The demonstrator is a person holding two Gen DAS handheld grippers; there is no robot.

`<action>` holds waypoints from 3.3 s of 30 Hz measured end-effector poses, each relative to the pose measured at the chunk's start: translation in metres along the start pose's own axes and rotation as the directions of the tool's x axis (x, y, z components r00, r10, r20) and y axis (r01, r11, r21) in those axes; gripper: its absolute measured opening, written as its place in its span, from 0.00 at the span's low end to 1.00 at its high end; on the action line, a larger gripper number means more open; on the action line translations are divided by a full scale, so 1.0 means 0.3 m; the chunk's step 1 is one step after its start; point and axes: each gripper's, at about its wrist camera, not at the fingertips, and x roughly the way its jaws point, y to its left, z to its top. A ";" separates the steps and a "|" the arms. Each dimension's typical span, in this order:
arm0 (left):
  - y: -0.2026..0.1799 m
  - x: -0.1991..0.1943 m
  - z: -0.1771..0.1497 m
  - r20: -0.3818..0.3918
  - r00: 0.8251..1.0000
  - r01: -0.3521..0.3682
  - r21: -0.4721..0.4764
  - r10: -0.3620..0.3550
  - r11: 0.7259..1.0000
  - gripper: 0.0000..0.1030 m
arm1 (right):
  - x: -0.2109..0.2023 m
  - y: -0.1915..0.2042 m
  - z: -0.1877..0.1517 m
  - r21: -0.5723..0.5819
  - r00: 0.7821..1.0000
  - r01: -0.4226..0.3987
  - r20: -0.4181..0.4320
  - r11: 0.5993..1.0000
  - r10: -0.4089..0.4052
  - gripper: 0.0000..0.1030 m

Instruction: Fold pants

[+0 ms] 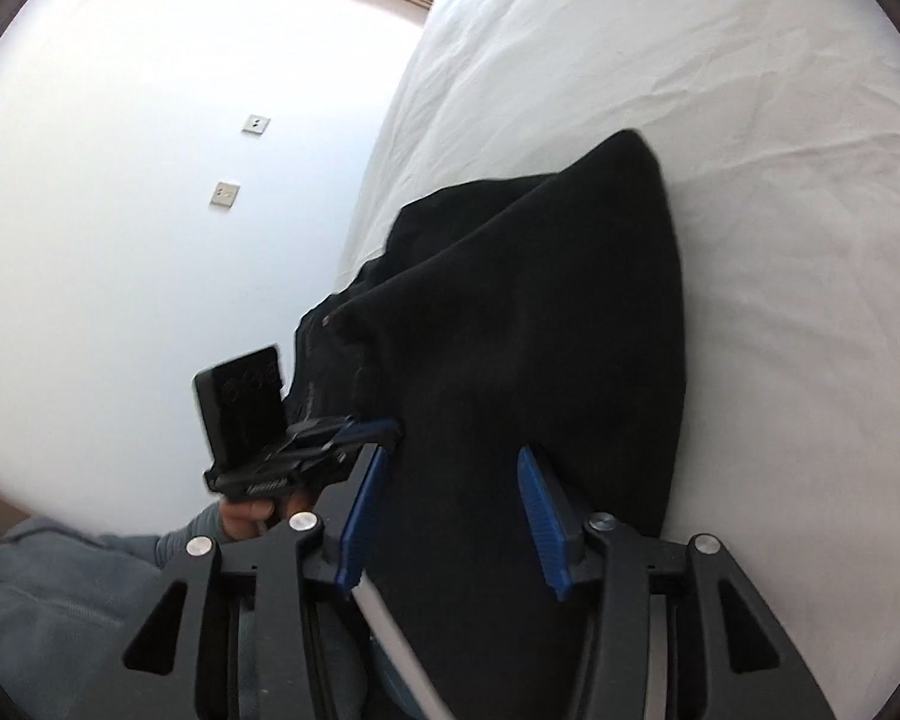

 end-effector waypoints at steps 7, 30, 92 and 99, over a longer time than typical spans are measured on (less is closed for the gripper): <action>0.006 -0.032 -0.023 0.032 0.999 0.003 -0.008 -0.003 1.000 0.10 | -0.185 -0.008 0.088 0.173 0.910 -0.009 0.409 0.985 -0.063 0.56; 0.377 -0.700 -0.556 0.346 0.903 -0.048 -0.509 0.255 0.860 0.10 | 0.592 0.298 -0.014 0.151 1.000 0.010 -0.006 0.989 -0.009 0.23; -0.088 -0.632 -0.094 0.511 0.849 -0.091 -0.113 0.137 0.989 0.12 | 0.345 0.417 -0.009 0.038 0.989 0.004 0.148 0.999 -0.009 0.69; -0.364 -0.347 -0.031 0.394 0.905 -0.208 0.084 0.160 0.974 0.12 | 0.070 0.601 -0.011 -0.159 0.989 0.014 0.144 0.987 0.009 0.90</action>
